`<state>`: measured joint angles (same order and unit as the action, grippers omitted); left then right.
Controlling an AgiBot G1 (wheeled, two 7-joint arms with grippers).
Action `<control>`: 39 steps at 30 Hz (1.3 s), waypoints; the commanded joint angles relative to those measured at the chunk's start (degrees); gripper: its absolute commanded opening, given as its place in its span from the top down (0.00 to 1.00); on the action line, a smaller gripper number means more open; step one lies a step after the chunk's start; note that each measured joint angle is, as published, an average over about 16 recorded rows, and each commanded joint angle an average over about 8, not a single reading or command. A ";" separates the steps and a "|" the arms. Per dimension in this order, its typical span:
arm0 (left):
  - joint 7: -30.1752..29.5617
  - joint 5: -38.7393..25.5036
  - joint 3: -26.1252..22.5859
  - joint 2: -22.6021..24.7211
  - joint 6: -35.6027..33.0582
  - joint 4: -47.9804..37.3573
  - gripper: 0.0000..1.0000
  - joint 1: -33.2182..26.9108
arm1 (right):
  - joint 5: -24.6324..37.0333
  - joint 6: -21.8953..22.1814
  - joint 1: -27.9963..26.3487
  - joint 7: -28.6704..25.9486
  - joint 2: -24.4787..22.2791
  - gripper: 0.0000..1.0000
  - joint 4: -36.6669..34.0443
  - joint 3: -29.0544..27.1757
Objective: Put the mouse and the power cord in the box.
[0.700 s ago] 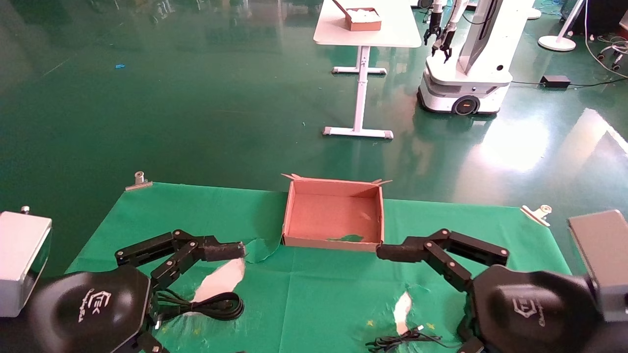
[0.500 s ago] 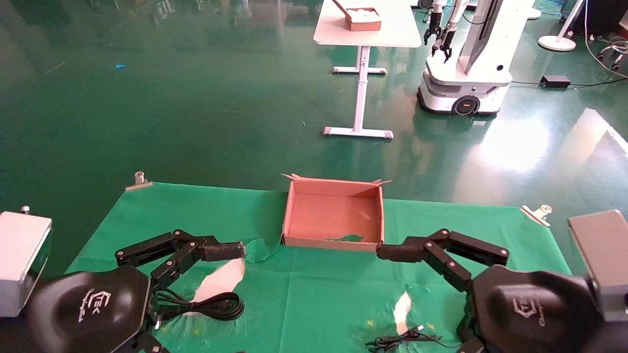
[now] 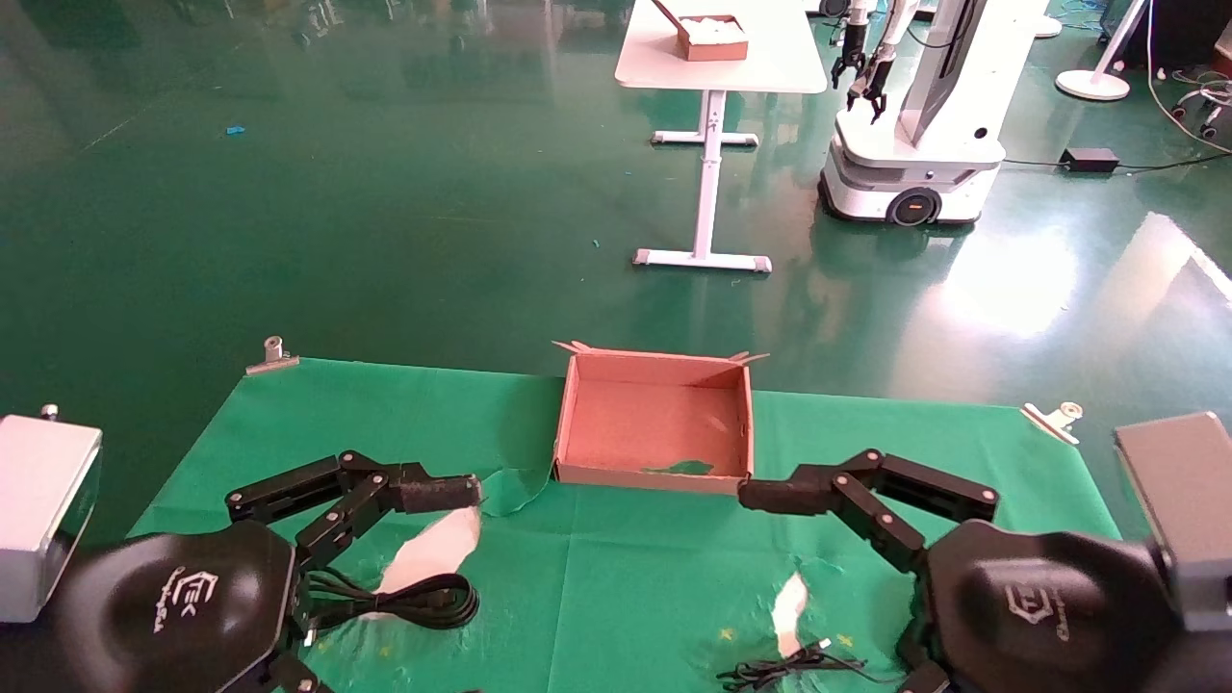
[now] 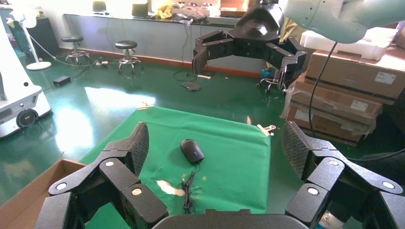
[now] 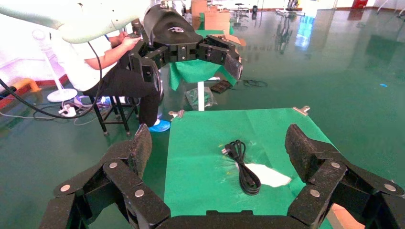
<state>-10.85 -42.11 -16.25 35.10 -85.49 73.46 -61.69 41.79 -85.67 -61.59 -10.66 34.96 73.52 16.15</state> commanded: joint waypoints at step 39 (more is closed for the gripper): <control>-7.32 -75.87 -29.06 21.74 11.98 -18.64 0.00 -22.94 | 35.71 8.54 -7.38 -3.13 1.53 0.00 3.57 10.95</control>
<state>-17.94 -116.83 -44.86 56.32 -73.92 54.99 -84.63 77.66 -77.12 -69.03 -13.79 36.68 77.12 27.21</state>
